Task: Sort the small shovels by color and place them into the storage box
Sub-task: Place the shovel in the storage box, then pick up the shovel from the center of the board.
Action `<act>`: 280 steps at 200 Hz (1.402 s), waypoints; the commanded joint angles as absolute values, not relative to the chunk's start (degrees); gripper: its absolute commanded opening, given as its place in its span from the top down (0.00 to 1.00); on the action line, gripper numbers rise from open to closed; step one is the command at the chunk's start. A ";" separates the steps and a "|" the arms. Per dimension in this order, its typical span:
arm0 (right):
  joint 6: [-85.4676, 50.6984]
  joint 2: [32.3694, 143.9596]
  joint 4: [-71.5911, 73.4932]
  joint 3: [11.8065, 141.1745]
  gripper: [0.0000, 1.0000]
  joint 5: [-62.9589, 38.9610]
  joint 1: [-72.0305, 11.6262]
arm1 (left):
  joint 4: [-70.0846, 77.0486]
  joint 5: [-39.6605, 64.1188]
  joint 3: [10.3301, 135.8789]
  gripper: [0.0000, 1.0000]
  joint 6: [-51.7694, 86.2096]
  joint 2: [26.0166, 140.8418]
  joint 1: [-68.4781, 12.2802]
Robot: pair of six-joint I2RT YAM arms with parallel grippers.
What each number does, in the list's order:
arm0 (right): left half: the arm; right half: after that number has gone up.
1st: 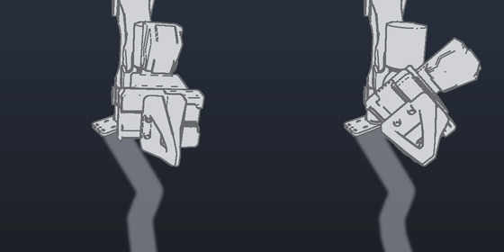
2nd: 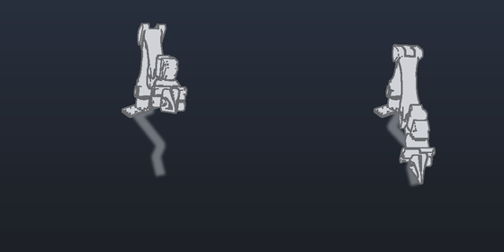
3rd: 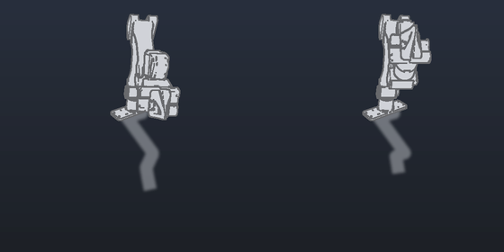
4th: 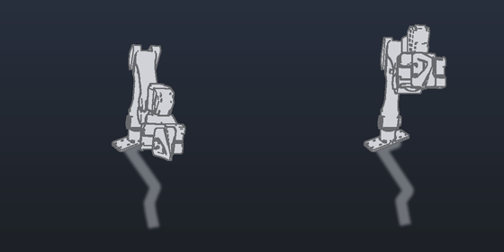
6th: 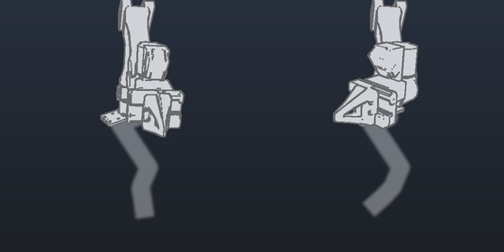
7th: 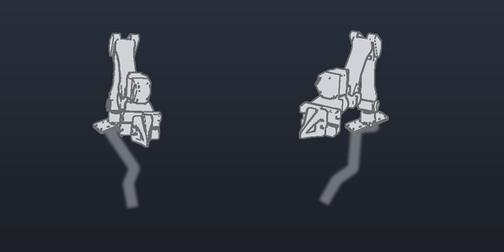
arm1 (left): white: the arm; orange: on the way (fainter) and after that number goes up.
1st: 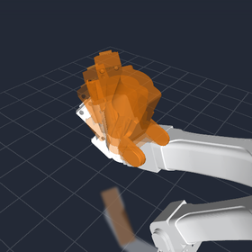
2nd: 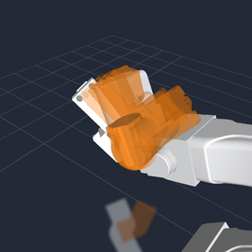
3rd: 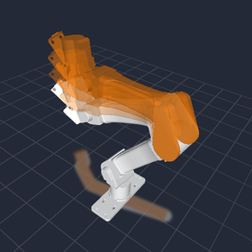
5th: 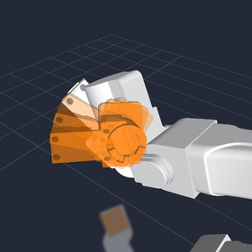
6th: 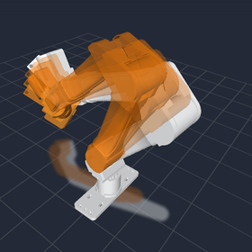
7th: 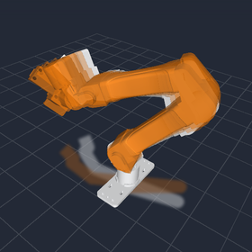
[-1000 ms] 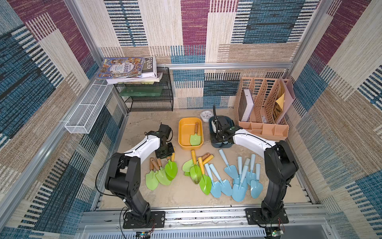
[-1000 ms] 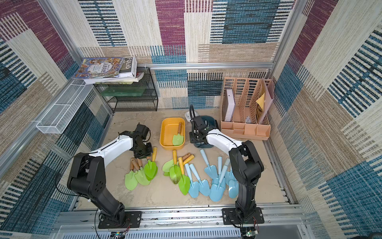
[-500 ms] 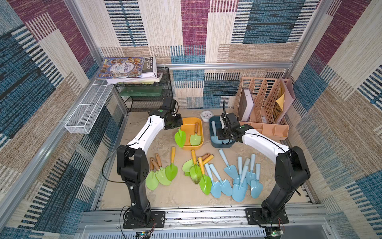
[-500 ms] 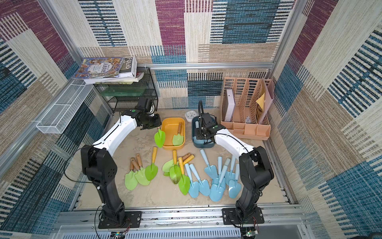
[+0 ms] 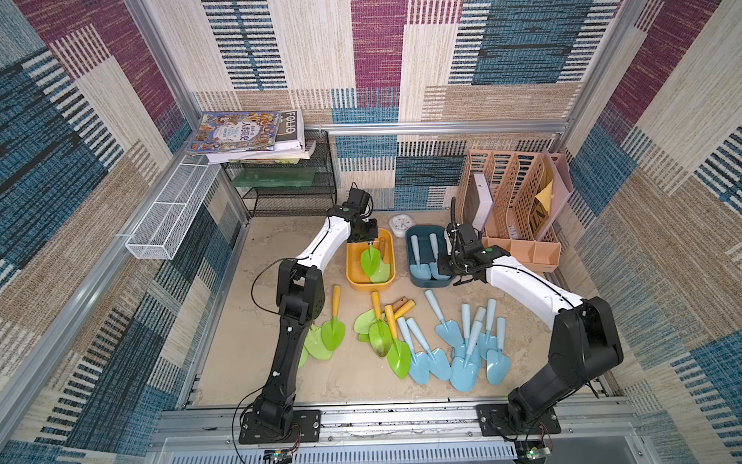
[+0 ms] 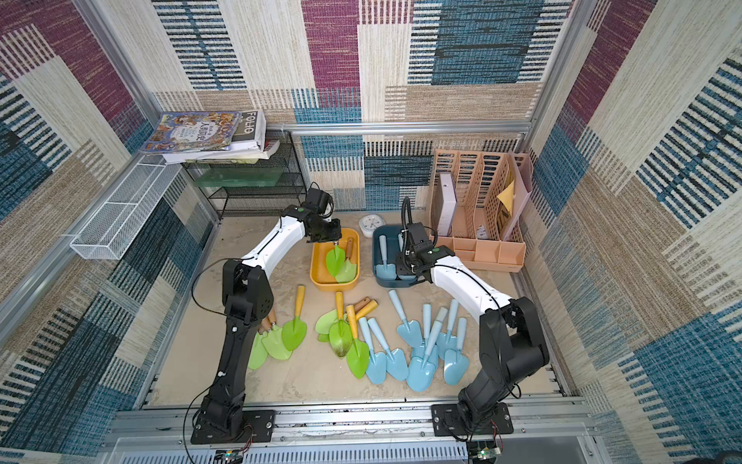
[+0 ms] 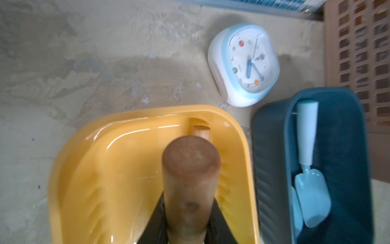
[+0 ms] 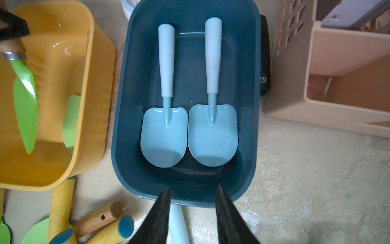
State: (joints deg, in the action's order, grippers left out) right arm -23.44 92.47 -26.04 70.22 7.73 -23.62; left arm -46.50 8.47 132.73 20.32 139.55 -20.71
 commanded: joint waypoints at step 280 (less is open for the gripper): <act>-25.73 92.58 -18.13 51.97 0.48 2.33 -29.74 | -37.88 4.31 81.52 0.59 29.74 103.73 -22.80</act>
